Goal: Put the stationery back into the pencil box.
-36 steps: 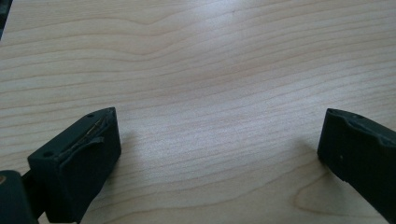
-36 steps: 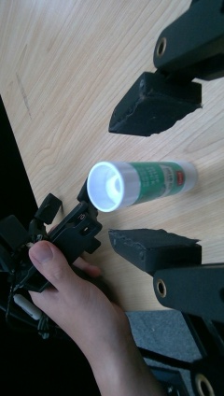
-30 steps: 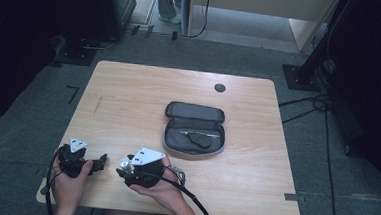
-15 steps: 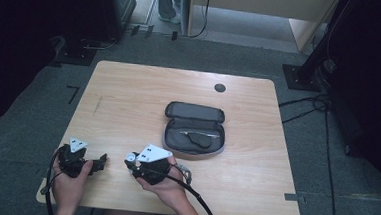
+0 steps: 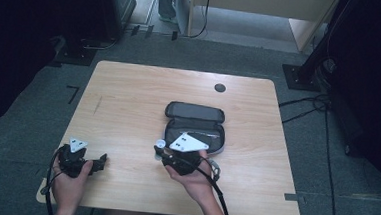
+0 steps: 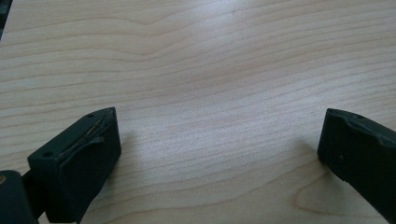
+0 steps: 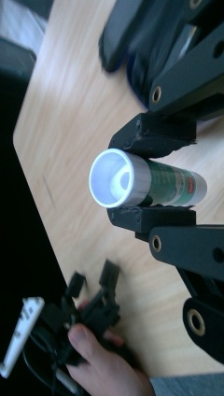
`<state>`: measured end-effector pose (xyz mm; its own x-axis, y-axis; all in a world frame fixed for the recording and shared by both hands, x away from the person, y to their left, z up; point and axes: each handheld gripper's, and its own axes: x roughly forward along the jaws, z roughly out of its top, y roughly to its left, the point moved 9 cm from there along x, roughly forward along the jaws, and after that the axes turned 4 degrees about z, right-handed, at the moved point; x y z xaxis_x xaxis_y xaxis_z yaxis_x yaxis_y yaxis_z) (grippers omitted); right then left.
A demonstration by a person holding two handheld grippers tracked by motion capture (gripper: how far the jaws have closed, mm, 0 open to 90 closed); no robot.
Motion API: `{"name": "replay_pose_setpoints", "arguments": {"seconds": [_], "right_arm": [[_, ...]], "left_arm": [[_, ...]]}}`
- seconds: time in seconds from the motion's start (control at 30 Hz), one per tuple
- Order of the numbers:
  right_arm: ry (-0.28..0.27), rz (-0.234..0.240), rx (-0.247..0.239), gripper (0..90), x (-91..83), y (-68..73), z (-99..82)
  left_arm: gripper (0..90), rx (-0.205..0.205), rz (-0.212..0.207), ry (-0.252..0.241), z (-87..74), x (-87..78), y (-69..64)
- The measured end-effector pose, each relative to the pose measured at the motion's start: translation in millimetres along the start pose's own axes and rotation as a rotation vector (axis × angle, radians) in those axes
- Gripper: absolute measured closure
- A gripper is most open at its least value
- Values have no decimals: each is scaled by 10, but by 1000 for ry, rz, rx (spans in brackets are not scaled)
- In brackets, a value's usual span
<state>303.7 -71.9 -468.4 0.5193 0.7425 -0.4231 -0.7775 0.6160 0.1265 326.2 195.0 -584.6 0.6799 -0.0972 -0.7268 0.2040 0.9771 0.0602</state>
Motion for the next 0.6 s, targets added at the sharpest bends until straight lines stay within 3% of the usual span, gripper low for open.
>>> {"name": "replay_pose_setpoints", "arguments": {"seconds": [0.17, 0.37, 0.6], "right_arm": [[-25, -71, 40, 661, -242, -295, 30], [-39, -136, 67, 662, -410, -538, 48], [-31, -202, 86, 662, -424, -760, -15]], "left_arm": [[0, 0, 0, 0, 0, 0, 0], [0, 0, 0, 0, 0, 1, 0], [0, 0, 0, 0, 0, 0, 0]]}}
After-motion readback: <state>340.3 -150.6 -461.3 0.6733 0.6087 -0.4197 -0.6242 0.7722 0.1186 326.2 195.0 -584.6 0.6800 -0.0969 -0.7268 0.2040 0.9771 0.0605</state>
